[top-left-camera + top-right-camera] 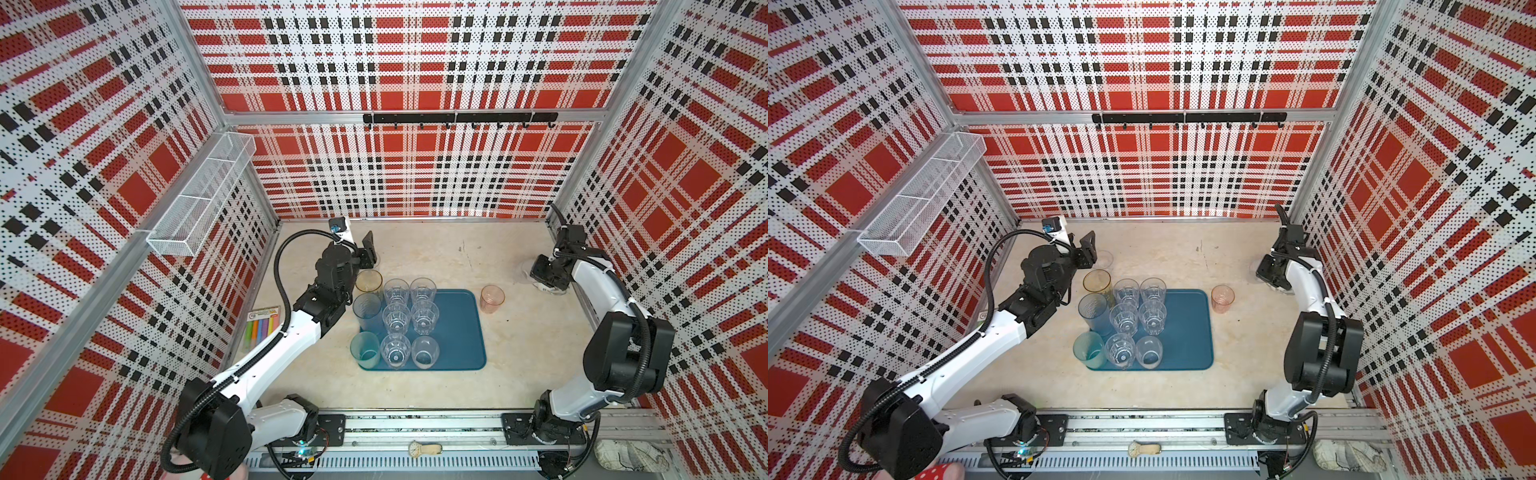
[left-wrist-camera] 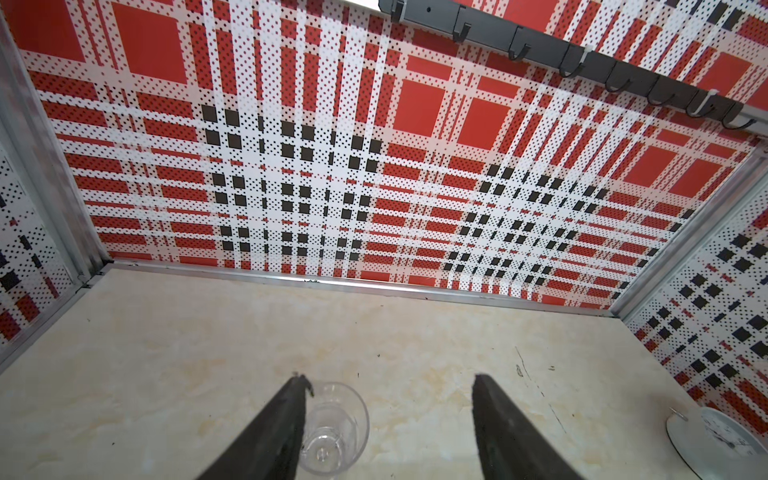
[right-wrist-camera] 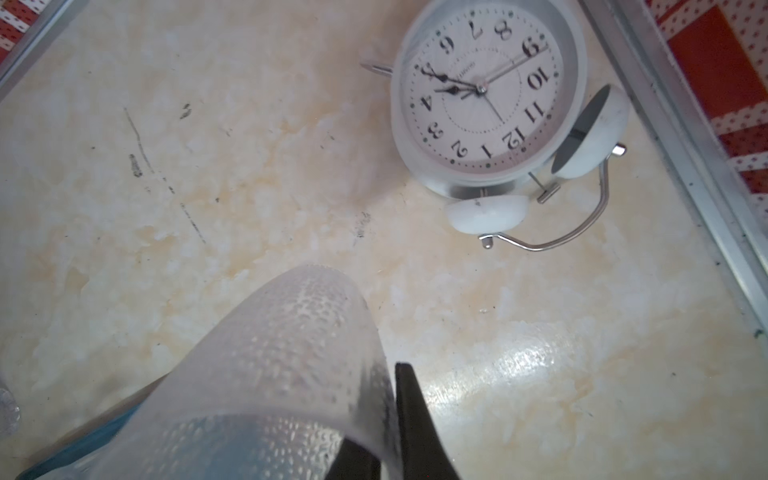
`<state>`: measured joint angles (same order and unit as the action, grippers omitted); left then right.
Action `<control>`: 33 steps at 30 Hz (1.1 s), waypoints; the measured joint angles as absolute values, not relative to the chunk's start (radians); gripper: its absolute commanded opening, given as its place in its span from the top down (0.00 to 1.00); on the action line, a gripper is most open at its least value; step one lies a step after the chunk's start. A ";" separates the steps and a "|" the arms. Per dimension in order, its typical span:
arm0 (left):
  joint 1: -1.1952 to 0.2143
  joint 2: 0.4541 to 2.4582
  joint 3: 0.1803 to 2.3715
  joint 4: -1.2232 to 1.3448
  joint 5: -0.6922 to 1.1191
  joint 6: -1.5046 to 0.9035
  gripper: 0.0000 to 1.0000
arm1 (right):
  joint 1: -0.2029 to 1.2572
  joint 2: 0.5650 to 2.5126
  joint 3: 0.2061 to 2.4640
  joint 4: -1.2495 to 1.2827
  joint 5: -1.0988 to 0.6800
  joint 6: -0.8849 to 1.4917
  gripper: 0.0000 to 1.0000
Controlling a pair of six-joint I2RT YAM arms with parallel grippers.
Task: Place the glasses into the tray
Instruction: Pick up the glass from the middle-right of the table, then place the glass on the tray.
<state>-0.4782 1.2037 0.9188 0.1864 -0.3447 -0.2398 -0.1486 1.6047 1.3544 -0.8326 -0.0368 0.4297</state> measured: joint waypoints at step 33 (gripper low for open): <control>-0.496 1.217 0.891 0.217 -0.317 -0.265 0.34 | 0.489 1.938 1.590 -1.100 0.104 0.379 0.95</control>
